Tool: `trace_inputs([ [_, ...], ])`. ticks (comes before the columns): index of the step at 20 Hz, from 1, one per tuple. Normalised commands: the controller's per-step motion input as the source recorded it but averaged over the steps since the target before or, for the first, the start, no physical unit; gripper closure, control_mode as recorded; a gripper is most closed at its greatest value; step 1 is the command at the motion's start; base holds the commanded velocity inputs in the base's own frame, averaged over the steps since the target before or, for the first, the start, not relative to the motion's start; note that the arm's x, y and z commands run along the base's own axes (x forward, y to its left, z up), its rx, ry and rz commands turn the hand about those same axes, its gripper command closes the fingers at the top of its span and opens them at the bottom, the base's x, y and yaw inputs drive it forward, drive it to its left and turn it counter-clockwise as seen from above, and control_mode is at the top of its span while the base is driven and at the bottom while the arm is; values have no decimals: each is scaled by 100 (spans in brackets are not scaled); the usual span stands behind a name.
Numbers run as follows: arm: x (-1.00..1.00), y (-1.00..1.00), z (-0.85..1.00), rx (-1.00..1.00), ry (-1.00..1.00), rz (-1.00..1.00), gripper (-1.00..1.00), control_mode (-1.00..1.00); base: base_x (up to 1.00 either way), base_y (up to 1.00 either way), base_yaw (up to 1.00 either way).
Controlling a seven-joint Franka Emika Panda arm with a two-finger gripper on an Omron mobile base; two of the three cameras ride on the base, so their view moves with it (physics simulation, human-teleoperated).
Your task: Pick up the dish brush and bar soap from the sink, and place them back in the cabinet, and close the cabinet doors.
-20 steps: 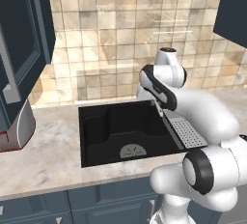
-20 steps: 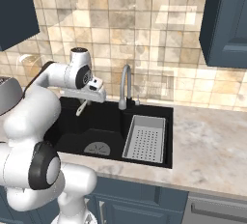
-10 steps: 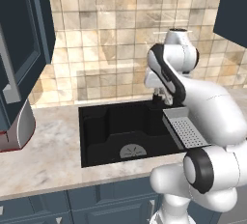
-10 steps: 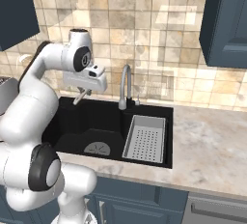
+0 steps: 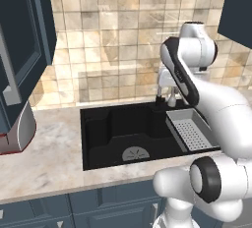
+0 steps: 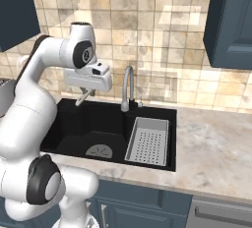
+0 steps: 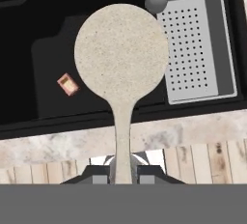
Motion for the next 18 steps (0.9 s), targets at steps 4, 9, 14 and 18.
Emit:
trace_inputs([
  [4,-37,-17,22,-3,0,1,100,-100,0,0,0],
  [9,-26,-18,30,-2,0,5,100,-100,0,0,0],
  [14,-28,-16,31,0,0,4,100,-100,0,0,0],
  [18,-20,-6,44,0,0,0,100,-100,0,0,0],
])
